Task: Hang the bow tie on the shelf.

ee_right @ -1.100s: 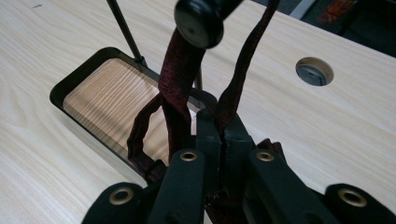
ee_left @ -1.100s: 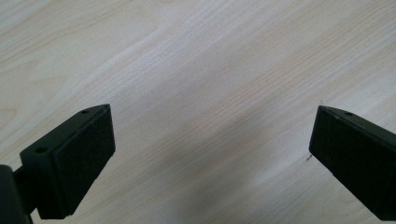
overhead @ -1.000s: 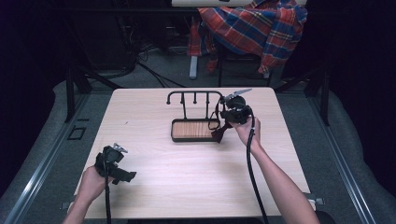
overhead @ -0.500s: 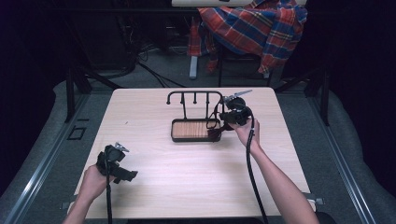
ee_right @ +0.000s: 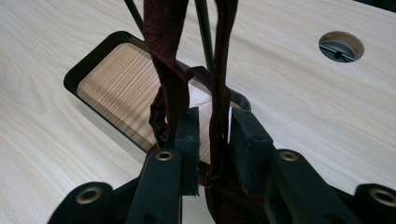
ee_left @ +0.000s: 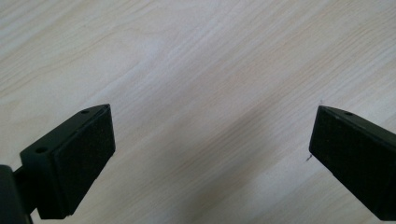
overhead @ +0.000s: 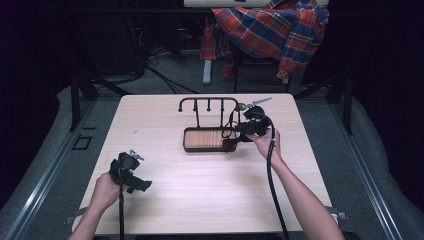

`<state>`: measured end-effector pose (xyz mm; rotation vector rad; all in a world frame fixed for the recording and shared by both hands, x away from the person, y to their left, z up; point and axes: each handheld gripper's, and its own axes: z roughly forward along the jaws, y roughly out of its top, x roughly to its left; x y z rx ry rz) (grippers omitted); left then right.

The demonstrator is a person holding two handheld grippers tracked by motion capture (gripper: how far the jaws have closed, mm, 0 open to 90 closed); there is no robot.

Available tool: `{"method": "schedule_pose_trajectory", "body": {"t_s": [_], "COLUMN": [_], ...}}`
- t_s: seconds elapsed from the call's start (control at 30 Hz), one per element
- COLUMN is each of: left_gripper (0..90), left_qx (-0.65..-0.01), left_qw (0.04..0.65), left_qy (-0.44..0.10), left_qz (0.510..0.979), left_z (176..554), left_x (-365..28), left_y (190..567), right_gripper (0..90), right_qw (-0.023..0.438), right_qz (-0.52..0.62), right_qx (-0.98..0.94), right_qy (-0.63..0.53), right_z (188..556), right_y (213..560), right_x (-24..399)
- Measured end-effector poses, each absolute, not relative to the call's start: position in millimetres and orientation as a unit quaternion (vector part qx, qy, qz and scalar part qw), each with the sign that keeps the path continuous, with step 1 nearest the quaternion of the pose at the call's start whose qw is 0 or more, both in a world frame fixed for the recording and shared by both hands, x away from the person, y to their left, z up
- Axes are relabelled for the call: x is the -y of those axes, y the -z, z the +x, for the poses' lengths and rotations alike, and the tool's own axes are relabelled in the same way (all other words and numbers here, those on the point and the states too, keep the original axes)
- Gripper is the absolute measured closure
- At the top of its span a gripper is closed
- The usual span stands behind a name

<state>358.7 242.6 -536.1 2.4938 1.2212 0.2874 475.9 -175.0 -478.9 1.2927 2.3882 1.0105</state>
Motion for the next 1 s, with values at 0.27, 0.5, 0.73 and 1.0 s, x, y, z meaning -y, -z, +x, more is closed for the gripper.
{"method": "schedule_pose_trajectory", "body": {"t_s": [0.27, 0.5, 0.73, 1.0], "left_gripper": [0.3, 0.3, 0.3, 0.3], "left_qx": [-0.424, -0.423, -0.420, -0.421], "left_qw": [0.174, 0.174, 0.174, 0.177], "left_qy": [-0.101, -0.103, -0.102, -0.106], "left_qz": [0.883, 0.884, 0.885, 0.883], "left_z": [362.4, 362.3, 361.3, 359.1], "left_x": [-237.5, -237.4, -235.8, -237.4], "left_y": [536.7, 535.1, 534.9, 533.4], "right_gripper": [72.8, 68.4, 64.7, 54.4], "right_qw": [0.124, 0.122, 0.123, 0.123], "right_qz": [0.436, 0.434, 0.437, 0.431], "right_qx": [-0.824, -0.828, -0.828, -0.839], "right_qy": [-0.341, -0.333, -0.328, -0.309], "right_z": [471.0, 469.2, 468.5, 466.5], "right_y": [479.2, 478.7, 478.4, 477.9], "right_x": [172.9, 172.3, 174.7, 170.8]}}
